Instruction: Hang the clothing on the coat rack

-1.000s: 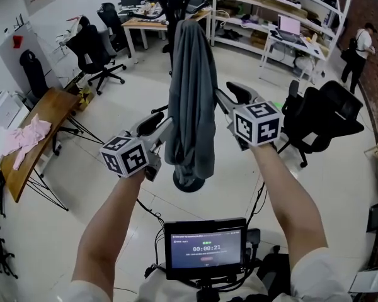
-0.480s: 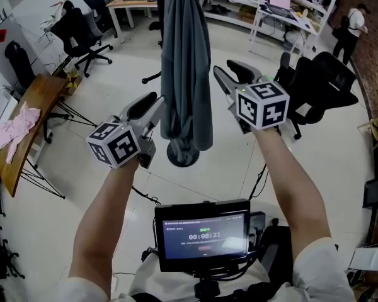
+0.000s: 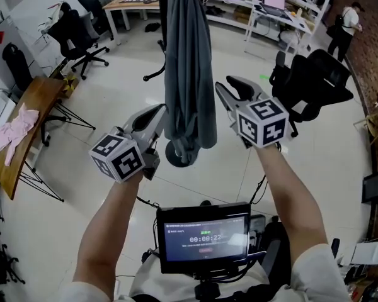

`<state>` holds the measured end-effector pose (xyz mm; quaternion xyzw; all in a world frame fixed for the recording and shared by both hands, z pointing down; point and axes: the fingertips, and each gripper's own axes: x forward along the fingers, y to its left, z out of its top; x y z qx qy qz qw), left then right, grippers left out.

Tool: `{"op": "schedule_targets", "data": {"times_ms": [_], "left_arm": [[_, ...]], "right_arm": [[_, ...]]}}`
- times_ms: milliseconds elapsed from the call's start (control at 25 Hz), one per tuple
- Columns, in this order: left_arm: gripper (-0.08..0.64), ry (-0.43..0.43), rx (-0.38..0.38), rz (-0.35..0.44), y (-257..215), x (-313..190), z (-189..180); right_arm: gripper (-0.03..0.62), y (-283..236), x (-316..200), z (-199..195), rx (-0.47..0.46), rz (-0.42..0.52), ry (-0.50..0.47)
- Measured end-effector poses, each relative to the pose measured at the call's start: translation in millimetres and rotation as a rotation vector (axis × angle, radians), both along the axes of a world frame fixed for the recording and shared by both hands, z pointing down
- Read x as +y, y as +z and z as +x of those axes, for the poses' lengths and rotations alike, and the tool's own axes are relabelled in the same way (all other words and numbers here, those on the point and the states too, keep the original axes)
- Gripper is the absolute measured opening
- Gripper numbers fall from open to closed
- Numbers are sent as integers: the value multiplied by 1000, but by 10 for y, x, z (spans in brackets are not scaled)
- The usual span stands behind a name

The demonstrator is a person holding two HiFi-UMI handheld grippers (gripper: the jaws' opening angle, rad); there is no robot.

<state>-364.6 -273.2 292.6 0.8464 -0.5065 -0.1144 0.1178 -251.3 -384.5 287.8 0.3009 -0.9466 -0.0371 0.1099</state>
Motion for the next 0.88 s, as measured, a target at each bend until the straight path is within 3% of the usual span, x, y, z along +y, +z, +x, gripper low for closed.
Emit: {"op": "schedule_targets", "data": {"times_ms": [240,600,880], "left_arm": [[0,31,8,5,19,166,103],[0,55,33,-33,125,403,120],[0,68,7,-48,185,614,171]], "right_arm": [[127,75,216,79,-91,-105,-12],[127,205,560,129,-56,-101,35],[127,224,922,200,-96,-134,44]]}}
